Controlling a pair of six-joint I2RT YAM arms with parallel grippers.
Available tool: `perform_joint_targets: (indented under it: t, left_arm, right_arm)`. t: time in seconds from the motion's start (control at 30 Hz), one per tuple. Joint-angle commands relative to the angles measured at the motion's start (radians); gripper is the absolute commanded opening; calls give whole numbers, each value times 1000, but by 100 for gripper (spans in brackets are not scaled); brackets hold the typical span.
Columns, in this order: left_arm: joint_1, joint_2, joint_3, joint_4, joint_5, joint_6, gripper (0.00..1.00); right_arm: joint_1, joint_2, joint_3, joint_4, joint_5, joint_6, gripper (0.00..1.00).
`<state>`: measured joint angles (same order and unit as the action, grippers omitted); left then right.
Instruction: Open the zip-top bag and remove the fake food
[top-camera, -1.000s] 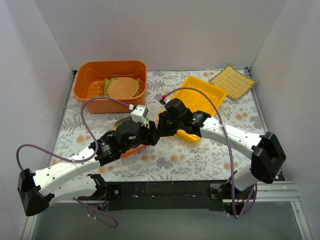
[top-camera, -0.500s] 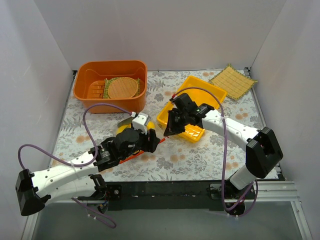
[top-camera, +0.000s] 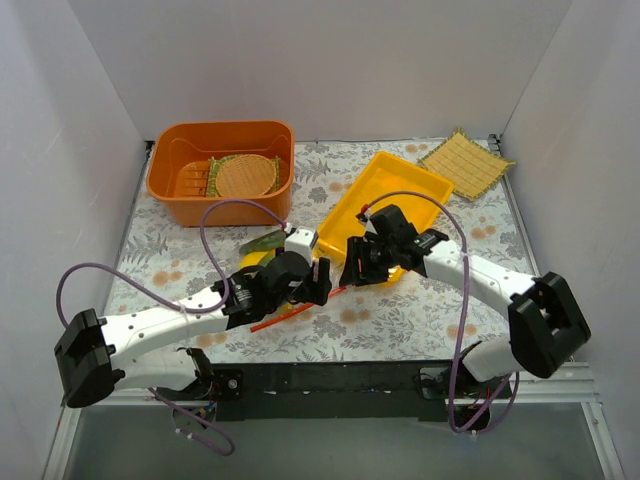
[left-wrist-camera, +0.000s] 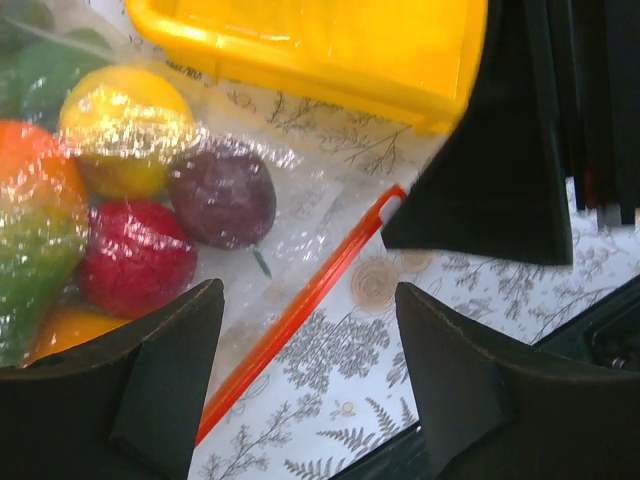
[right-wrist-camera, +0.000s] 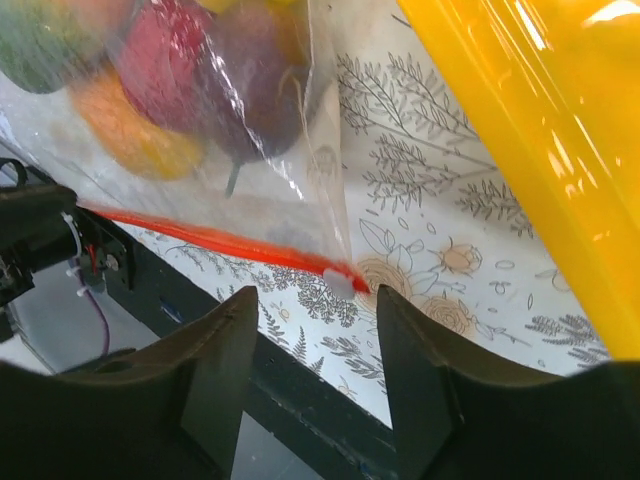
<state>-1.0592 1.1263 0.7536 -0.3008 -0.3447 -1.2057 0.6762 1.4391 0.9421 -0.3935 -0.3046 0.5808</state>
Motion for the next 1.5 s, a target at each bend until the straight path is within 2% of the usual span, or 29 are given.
perform_joint_targets:
  t: [0.0,0.1,0.13,0.23,0.33,0.63,0.67,0.77,0.8,0.9,0.97,1.1,1.2,1.27,1.37,1.4,1.43,1.47]
  left_arm:
    - [27,88,148,-46,-44,-32,70]
    - [86,145,182,-70,9,-35,69]
    - [135,161,200,-86,42,-41,69]
    - [231,217,258,-153,56,-60,68]
    - [280,282,321,-218,-6,-61,69]
    - [358,432,372,-238,-48,-75,69]
    - [363,440,365,-238,-47,-78,69]
    - [369,435,346,-251,-60,-94,66]
    - [369,429,327,-259,-56,-109,65]
    - [369,370,241,-271,-22,-152,61]
    - [367,328,187,-271,24,-179,58]
    - [329,177,66,-281,67,-270,53]
    - [292,103,-6,-299,88,-376,51]
    - [275,35,-51,-302,96,-464,51]
    - [246,-32,-71,-305,76,-515,55]
    - [248,-37,-59,-307,56,-506,59]
    - [248,-39,-44,-325,38,-496,66]
    - [246,-19,5,-333,23,-476,70]
  right_arm:
    - [2,-166,-177,160,51,74,62]
    - [2,-267,-281,292,68,151,64]
    - [3,-307,-354,382,65,178,64]
    - [22,-336,-445,519,71,260,64]
    - [55,-322,-473,570,111,306,65]
    - [146,-203,-503,808,272,412,63]
    - [148,-188,-487,808,275,415,60]
    - [149,-141,-470,786,289,413,38]
    - [149,-140,-468,773,298,412,24]
    - [149,-144,-433,719,332,380,6]
    - [149,-149,-405,670,355,329,1]
    - [149,-125,-298,573,381,234,1]
    - [148,-69,-208,562,334,171,1]
    - [143,-4,-129,547,305,142,1]
    - [141,40,-49,423,266,102,1]
    - [141,24,-60,412,275,100,5]
    - [141,-35,-86,404,298,102,13]
    - [141,-72,-141,401,300,102,22]
